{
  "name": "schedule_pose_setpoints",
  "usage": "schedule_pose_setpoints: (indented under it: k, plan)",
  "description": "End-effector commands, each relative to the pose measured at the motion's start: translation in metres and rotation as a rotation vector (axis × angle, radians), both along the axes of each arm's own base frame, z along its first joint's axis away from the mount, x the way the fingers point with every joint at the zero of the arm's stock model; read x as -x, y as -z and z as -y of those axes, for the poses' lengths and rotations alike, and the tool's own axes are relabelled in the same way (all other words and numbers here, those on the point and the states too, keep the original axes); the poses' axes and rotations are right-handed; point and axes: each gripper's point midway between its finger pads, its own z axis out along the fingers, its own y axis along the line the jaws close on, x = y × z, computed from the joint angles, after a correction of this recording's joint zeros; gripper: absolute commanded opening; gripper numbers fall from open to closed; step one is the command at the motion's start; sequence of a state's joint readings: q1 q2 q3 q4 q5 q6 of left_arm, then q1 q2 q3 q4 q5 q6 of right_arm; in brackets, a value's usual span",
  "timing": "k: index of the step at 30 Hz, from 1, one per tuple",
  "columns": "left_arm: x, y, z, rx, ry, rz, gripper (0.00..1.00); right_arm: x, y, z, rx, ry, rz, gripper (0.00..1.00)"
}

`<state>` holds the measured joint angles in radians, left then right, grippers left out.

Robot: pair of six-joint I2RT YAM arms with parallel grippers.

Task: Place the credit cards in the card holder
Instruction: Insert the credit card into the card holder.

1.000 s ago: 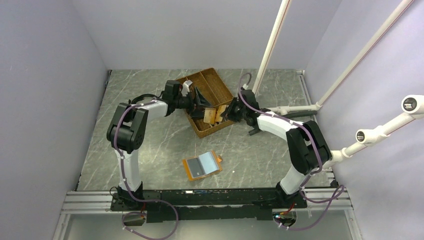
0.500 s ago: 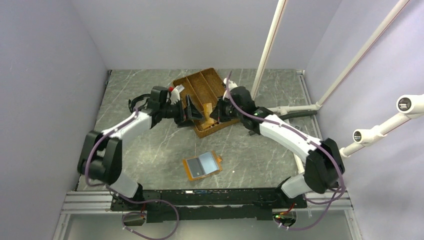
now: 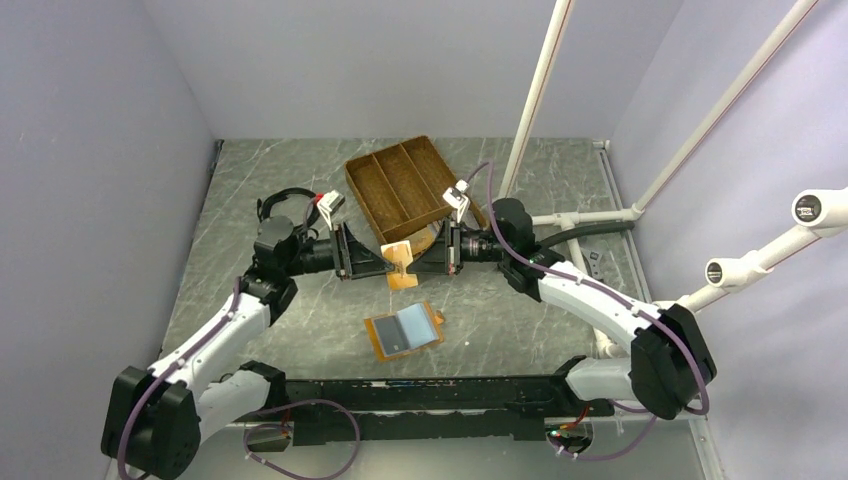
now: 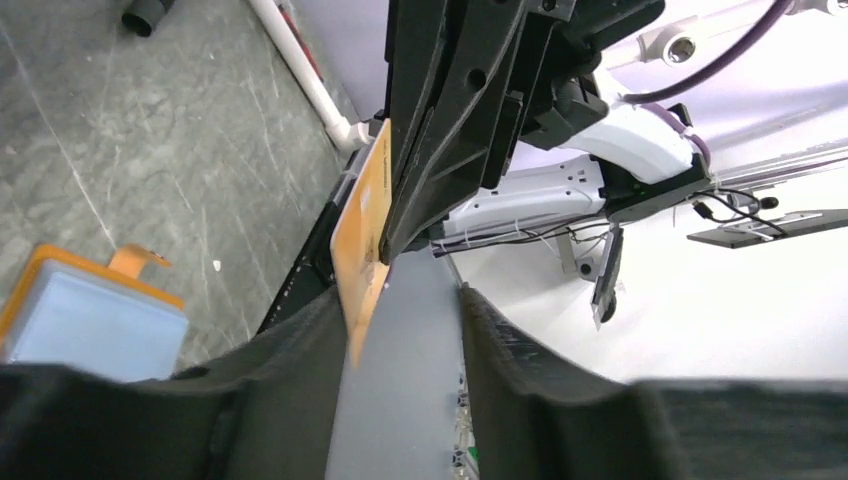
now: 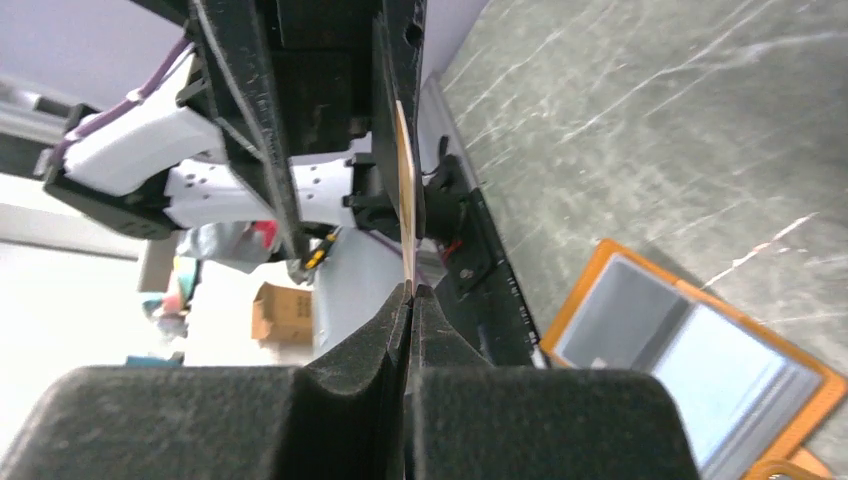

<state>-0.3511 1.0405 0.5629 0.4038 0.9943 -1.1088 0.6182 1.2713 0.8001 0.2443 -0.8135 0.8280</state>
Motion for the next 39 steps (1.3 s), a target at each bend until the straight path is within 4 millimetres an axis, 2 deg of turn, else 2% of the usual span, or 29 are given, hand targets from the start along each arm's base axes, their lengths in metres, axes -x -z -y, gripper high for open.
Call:
schedule_pose_setpoints:
  k: [1,3,8,9,10,11,12,14,15,18,19,22,27,29,32,39]
  plan:
    - [0.009,-0.011,0.0,-0.003,0.003,0.03,0.4,0.026,-0.036,0.001,-0.127,-0.109,0.05,0.0]
    - [0.011,-0.007,0.0,-0.008,0.002,0.018,0.33,0.031,-0.035,0.001,-0.133,-0.121,0.048,0.0]
    - [0.015,0.004,0.007,-0.018,0.014,-0.021,0.27,0.035,-0.025,0.003,-0.117,-0.112,0.033,0.0]
    - [0.016,0.01,0.008,-0.037,0.011,-0.044,0.29,0.033,-0.021,0.003,-0.1,-0.098,0.032,0.0]
    - [0.014,0.023,0.007,-0.086,-0.011,-0.099,0.36,0.026,-0.01,0.004,-0.043,-0.059,0.022,0.0]
    - [0.011,0.042,0.003,-0.166,-0.055,-0.162,0.49,0.015,0.008,0.009,0.067,0.005,0.017,0.0]
    - [0.012,0.067,-0.006,-0.28,-0.107,-0.26,0.57,0.007,0.029,0.018,0.194,0.06,0.01,0.0]
    - [0.012,0.102,-0.023,-0.452,-0.174,-0.336,0.61,0.001,0.067,0.038,0.376,0.107,-0.005,0.0]
    - [0.014,0.112,-0.027,-0.49,-0.184,-0.361,0.6,0.003,0.082,0.047,0.44,0.109,-0.034,0.0]
    - [0.02,0.124,-0.026,-0.472,-0.177,-0.401,0.49,0.013,0.113,0.051,0.51,0.043,-0.09,0.0]
    - [0.021,0.128,-0.023,-0.452,-0.165,-0.405,0.41,0.017,0.119,0.048,0.499,0.021,-0.107,0.0]
    - [0.018,0.135,-0.014,-0.439,-0.132,-0.384,0.2,0.019,0.13,0.039,0.459,0.002,-0.126,0.0]
    - [0.021,0.17,-0.004,-0.543,-0.097,-0.409,0.04,0.01,0.143,0.024,0.415,0.008,-0.148,0.0]
    - [0.023,0.183,-0.01,-0.59,-0.118,-0.434,0.0,0.012,0.15,0.019,0.397,-0.011,-0.172,0.0]
    - [0.028,0.199,-0.023,-0.657,-0.169,-0.468,0.0,0.013,0.159,0.013,0.376,-0.025,-0.197,0.0]
    - [0.039,0.219,-0.038,-0.735,-0.214,-0.546,0.0,0.017,0.171,0.004,0.35,-0.046,-0.23,0.0]
